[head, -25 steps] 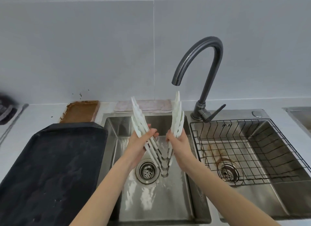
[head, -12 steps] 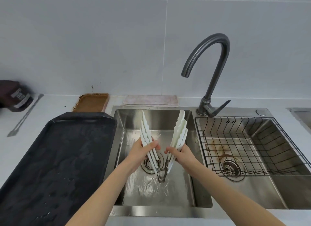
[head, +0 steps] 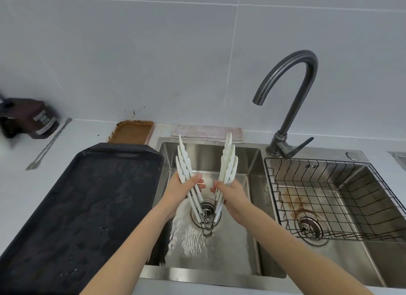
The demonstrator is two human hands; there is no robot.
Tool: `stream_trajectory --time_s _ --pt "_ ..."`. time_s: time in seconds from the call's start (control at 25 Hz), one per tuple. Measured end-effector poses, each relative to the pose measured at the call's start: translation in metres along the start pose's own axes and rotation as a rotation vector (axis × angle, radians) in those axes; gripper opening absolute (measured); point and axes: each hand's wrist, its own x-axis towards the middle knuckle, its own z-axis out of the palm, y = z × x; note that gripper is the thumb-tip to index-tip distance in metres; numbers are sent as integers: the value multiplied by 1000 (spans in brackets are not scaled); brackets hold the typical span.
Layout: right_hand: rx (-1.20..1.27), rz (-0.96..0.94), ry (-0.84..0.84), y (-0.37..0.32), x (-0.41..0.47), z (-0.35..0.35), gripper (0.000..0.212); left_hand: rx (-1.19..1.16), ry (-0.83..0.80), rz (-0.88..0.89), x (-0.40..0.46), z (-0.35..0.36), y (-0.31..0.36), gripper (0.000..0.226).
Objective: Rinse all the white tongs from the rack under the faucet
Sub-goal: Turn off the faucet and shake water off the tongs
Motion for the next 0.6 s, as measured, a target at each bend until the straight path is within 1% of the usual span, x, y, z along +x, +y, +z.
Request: stream_trajectory --time_s 0.08,0.12,0.16,0.2,0.32,0.44,0.48,0.6 --pt "4 31 -38 -7 5 21 29 38 46 2 3 -22 10 29" --pt "-8 41 -45 -11 7 32 25 58 62 -3 5 -33 15 31" --pt "-26 45 -58 -12 11 45 17 82 72 -7 7 -47 20 30" --pt "-28 53 -70 -16 12 57 8 102 77 -10 8 -58 25 26" --pt "-22 115 -102 -22 21 93 7 91 116 -35 13 -92 38 4" --pt "-28 206 -134 -23 28 126 5 73 152 -93 21 -126 37 7" --pt "-31 230 -141 -22 31 135 7 74 163 -119 23 -136 35 9" --pt "-81 309 -155 -12 39 160 10 104 184 -209 33 -163 25 19"
